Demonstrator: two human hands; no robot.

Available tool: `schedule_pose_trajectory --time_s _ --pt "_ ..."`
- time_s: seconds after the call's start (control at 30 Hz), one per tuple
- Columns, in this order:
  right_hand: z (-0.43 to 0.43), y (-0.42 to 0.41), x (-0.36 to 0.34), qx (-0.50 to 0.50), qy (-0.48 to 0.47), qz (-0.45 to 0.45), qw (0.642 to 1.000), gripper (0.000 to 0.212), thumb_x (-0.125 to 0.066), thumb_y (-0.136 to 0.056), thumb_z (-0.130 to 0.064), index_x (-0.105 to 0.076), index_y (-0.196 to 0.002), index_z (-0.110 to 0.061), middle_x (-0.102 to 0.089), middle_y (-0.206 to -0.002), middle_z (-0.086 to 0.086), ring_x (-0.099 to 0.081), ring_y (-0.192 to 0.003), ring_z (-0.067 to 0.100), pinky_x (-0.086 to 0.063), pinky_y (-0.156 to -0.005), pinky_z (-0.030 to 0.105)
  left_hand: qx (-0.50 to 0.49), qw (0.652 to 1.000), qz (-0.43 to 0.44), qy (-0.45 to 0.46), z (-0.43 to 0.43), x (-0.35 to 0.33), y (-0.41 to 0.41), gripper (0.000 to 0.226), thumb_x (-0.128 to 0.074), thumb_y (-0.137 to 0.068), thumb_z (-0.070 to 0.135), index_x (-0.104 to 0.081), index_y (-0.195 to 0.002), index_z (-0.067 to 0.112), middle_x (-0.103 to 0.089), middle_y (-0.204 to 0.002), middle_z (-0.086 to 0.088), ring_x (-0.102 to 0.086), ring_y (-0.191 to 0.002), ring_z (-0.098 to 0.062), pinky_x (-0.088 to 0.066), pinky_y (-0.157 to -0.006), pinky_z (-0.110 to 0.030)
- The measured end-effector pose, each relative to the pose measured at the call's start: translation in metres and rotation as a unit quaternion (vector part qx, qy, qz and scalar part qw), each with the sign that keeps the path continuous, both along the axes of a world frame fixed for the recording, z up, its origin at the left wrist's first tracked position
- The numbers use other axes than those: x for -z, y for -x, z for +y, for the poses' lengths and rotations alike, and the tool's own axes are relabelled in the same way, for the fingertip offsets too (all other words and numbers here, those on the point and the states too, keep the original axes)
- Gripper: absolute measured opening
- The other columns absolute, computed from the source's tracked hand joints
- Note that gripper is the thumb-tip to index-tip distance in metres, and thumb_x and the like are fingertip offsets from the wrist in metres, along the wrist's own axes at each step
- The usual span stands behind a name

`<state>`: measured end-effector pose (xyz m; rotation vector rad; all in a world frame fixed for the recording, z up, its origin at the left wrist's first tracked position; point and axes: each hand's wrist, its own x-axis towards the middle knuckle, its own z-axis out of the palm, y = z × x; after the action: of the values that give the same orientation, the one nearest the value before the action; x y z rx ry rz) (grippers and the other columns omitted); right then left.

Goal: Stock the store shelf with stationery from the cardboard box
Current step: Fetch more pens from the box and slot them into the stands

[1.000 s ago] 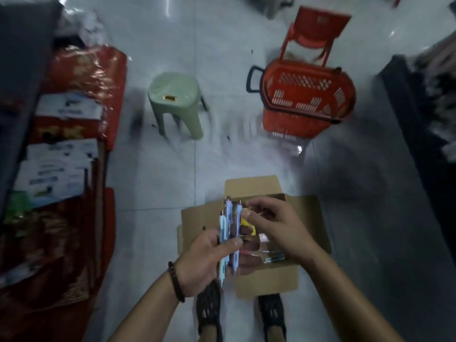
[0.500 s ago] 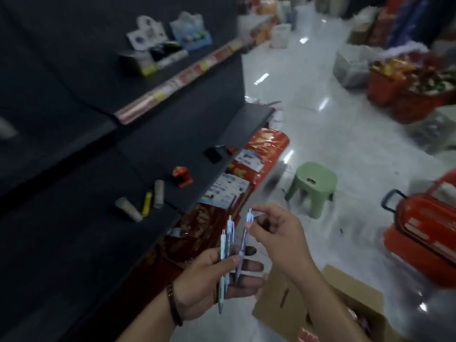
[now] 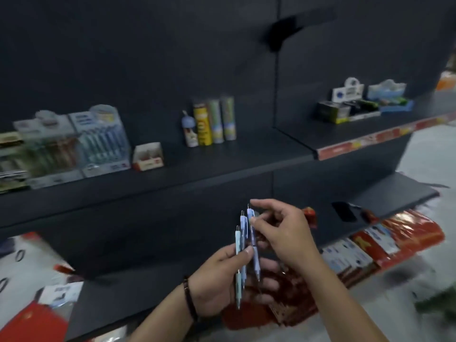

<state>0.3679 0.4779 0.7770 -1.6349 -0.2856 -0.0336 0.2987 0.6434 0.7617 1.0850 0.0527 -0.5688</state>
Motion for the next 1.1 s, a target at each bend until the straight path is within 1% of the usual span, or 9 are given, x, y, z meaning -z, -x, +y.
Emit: schedule_pose_trajectory --time_s 0.17,0.33,0.53,0.67,0.8,0.87,0.93,1.0,1.1 --pt "0.126 -0.031 -0.023 -0.031 0.01 -0.034 0.999 0.033 -0.079 -0.093 -0.01 -0.078 -0.115 -0.034 -0.074 -0.08 0.006 -0.075 -0.074 0.02 -0.063 -0.064 0.038 -0.042 0.999 -0.026 -0.01 0.125 -0.021 -0.016 0.032 -0.054 -0.108 0.026 -0.062 -0.131 0.006 -0.068 -0.118 -0.03 -0.069 -0.095 -0.042 -0.056 -0.087 -0.055" --pt "0.222 -0.061 -0.045 -0.057 0.023 -0.083 0.995 0.03 -0.082 -0.091 -0.014 -0.079 -0.11 -0.038 -0.07 -0.074 0.009 -0.071 -0.073 0.03 -0.063 -0.076 0.051 -0.14 0.99 -0.022 -0.028 0.222 -0.032 -0.03 0.02 -0.055 -0.106 0.028 -0.065 -0.113 0.012 -0.067 -0.098 -0.025 -0.066 -0.074 -0.033 -0.056 -0.072 -0.046" --pt "0.304 -0.114 -0.072 -0.084 0.027 -0.122 0.989 0.031 -0.081 -0.091 -0.015 -0.077 -0.112 -0.038 -0.07 -0.073 0.007 -0.073 -0.072 0.028 -0.063 -0.074 0.052 -0.226 0.97 -0.047 -0.074 0.306 -0.03 -0.059 0.02 -0.05 -0.108 0.028 -0.061 -0.103 0.011 -0.04 -0.069 -0.004 -0.033 -0.054 -0.015 -0.032 -0.054 -0.025" --pt "0.346 -0.16 -0.087 -0.091 0.012 -0.157 0.983 0.03 -0.08 -0.092 -0.01 -0.076 -0.11 -0.034 -0.072 -0.071 -0.001 -0.074 -0.067 0.014 -0.065 -0.069 0.04 -0.288 0.957 -0.017 -0.039 0.345 -0.036 -0.088 0.02 -0.047 -0.108 0.025 -0.051 -0.09 0.018 -0.03 -0.067 0.002 -0.026 -0.053 -0.012 -0.023 -0.051 -0.023" --pt "0.382 -0.209 -0.096 -0.091 0.021 -0.179 0.979 0.029 -0.081 -0.092 -0.017 -0.075 -0.108 -0.04 -0.074 -0.074 -0.004 -0.076 -0.071 0.017 -0.065 -0.072 0.048 -0.359 0.933 -0.003 0.012 0.375 -0.046 -0.127 0.022 -0.035 -0.101 0.006 -0.045 -0.084 0.017 -0.034 -0.065 -0.001 -0.028 -0.051 -0.015 -0.027 -0.049 -0.026" --pt "0.399 -0.231 -0.097 -0.081 0.035 -0.199 0.976 0.026 -0.081 -0.092 -0.02 -0.074 -0.104 -0.042 -0.071 -0.075 -0.011 -0.073 -0.07 0.01 -0.065 -0.072 0.04 -0.388 0.921 -0.017 0.016 0.391 -0.048 -0.145 0.024 -0.035 -0.104 0.002 -0.046 -0.085 0.013 -0.035 -0.066 -0.004 -0.03 -0.052 -0.017 -0.029 -0.048 -0.027" --pt "0.415 -0.25 -0.097 -0.059 0.057 -0.23 0.97 0.023 -0.081 -0.092 -0.022 -0.074 -0.103 -0.041 -0.069 -0.072 -0.013 -0.071 -0.069 0.004 -0.06 -0.068 0.023 -0.388 0.92 -0.048 0.007 0.407 -0.047 -0.158 0.017 -0.04 -0.104 0.002 -0.051 -0.094 0.009 -0.037 -0.07 -0.007 -0.035 -0.055 -0.019 -0.033 -0.05 -0.029" --pt "0.431 -0.269 -0.094 -0.04 0.079 -0.25 0.964 0.021 -0.081 -0.092 -0.022 -0.075 -0.106 -0.037 -0.069 -0.069 -0.012 -0.069 -0.069 0.0 -0.057 -0.064 0.016 -0.377 0.921 -0.091 -0.038 0.422 -0.043 -0.169 0.007 -0.047 -0.104 0.005 -0.054 -0.104 0.006 -0.045 -0.073 -0.007 -0.045 -0.06 -0.021 -0.039 -0.055 -0.033" --pt "0.45 -0.29 -0.09 -0.032 0.12 -0.249 0.961 0.018 -0.079 -0.094 -0.024 -0.076 -0.109 -0.032 -0.07 -0.073 -0.016 -0.068 -0.072 -0.005 -0.053 -0.063 0.007 -0.374 0.912 -0.138 -0.096 0.437 -0.038 -0.183 0.015 -0.053 -0.107 0.009 -0.06 -0.117 0.0 -0.052 -0.079 -0.007 -0.058 -0.07 -0.02 -0.05 -0.066 -0.036"
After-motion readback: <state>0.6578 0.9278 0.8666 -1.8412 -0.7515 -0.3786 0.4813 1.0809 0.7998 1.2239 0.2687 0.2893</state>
